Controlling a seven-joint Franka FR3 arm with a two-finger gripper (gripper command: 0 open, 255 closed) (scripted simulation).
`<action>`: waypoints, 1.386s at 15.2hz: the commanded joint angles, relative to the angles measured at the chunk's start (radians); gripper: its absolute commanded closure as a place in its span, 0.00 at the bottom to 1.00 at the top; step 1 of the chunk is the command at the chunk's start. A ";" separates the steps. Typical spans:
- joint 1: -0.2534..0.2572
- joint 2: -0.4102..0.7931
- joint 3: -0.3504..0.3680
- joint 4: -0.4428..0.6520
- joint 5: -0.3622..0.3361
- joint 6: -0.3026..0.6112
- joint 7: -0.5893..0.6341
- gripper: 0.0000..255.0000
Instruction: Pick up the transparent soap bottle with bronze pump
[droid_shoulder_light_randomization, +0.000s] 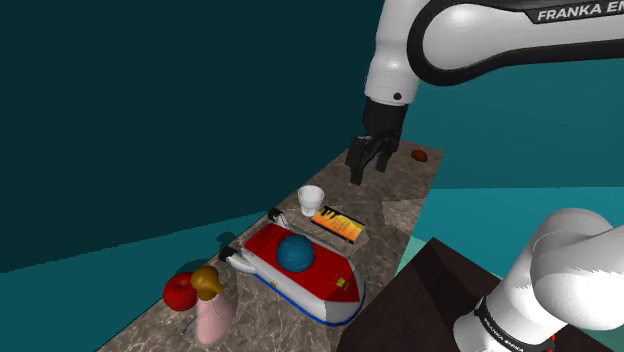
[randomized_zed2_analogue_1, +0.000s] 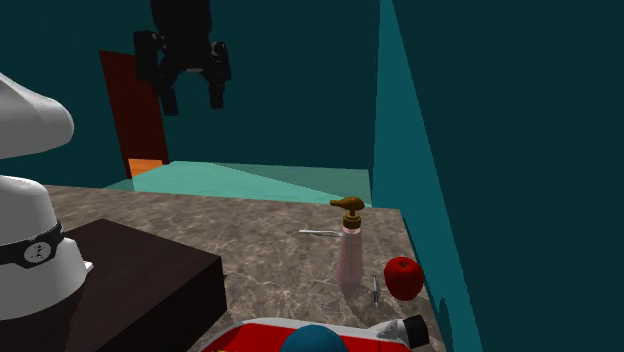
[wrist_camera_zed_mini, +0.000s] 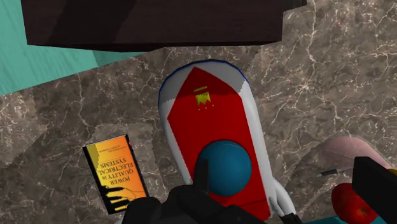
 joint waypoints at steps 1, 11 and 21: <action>0.010 0.058 0.042 0.018 0.012 0.045 0.043 0.00; 0.028 0.394 0.207 0.151 -0.034 0.253 0.240 0.00; 0.101 0.800 0.280 0.413 -0.244 0.356 0.489 0.00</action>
